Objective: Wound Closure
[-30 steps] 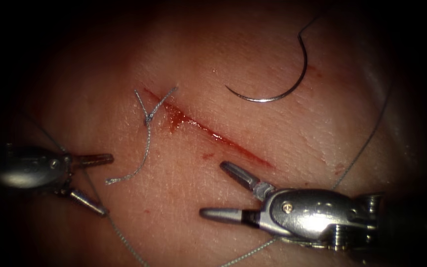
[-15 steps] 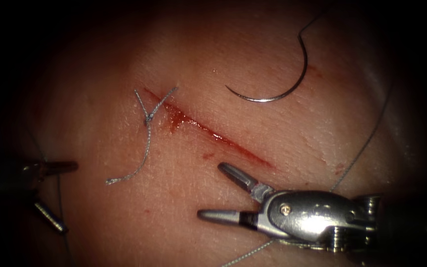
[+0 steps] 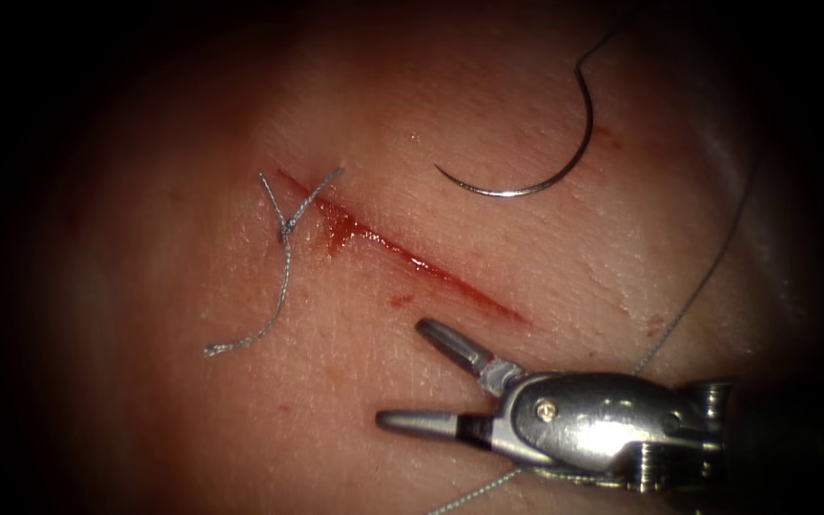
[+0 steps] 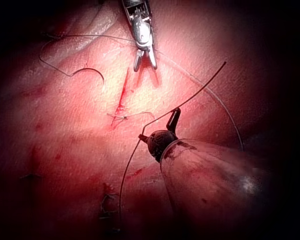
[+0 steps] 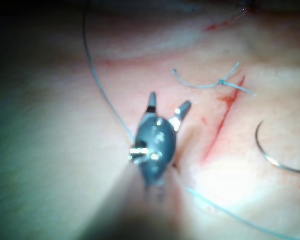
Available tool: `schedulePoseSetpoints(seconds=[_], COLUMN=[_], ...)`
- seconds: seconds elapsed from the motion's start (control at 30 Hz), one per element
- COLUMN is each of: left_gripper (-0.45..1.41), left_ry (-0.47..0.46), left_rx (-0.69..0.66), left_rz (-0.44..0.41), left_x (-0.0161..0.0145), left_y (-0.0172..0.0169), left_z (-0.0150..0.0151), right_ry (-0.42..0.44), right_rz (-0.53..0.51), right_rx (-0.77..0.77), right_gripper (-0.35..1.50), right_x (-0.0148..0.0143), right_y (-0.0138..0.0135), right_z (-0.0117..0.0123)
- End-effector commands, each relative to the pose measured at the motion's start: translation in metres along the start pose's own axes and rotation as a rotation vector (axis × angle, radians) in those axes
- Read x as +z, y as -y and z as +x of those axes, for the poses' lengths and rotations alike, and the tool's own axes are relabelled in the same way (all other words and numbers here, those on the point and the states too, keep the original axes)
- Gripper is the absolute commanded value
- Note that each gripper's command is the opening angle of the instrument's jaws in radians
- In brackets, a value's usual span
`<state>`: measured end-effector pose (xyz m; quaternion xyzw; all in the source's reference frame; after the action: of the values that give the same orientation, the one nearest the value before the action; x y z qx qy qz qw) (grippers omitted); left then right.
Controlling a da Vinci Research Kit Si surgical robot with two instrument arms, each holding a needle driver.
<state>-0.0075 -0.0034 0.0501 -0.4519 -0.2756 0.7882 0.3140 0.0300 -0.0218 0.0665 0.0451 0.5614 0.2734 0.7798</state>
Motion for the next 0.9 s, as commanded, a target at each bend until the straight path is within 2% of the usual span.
schedulePoseSetpoints(seconds=[0.03,0.2,0.4,0.67,0.8,0.9], left_gripper=[0.89,0.88,0.88,0.88,0.86,0.84], left_ry=[-0.014,-0.039,-0.047,-0.051,-0.051,-0.049], left_rx=[0.018,0.116,0.168,0.19,0.191,0.19], left_rz=[0.017,0.082,0.083,0.101,0.1,0.132], left_x=[0.0019,0.0083,0.0143,0.0161,0.016,0.0161], left_y=[-0.0002,-0.0012,-0.0011,-0.0004,0.0,0.0008], left_z=[-0.0003,0.0,-0.0021,-0.0043,-0.0043,-0.004], right_ry=[-0.001,-0.002,-0.005,-0.013,-0.017,-0.021], right_rz=[0.008,0.016,0.023,0.02,0.032,0.04], right_rx=[0.005,0.01,-0.017,-0.017,-0.017,-0.036], right_gripper=[1.28,1.28,1.28,1.26,1.25,1.23], right_x=[0.0008,0.0005,-0.0002,0.0,0.0004,0.0008], right_y=[0.0009,0.0016,0.002,0.0025,0.0035,0.0045], right_z=[-0.0003,0.0011,0.0037,0.0051,0.0056,0.0065])
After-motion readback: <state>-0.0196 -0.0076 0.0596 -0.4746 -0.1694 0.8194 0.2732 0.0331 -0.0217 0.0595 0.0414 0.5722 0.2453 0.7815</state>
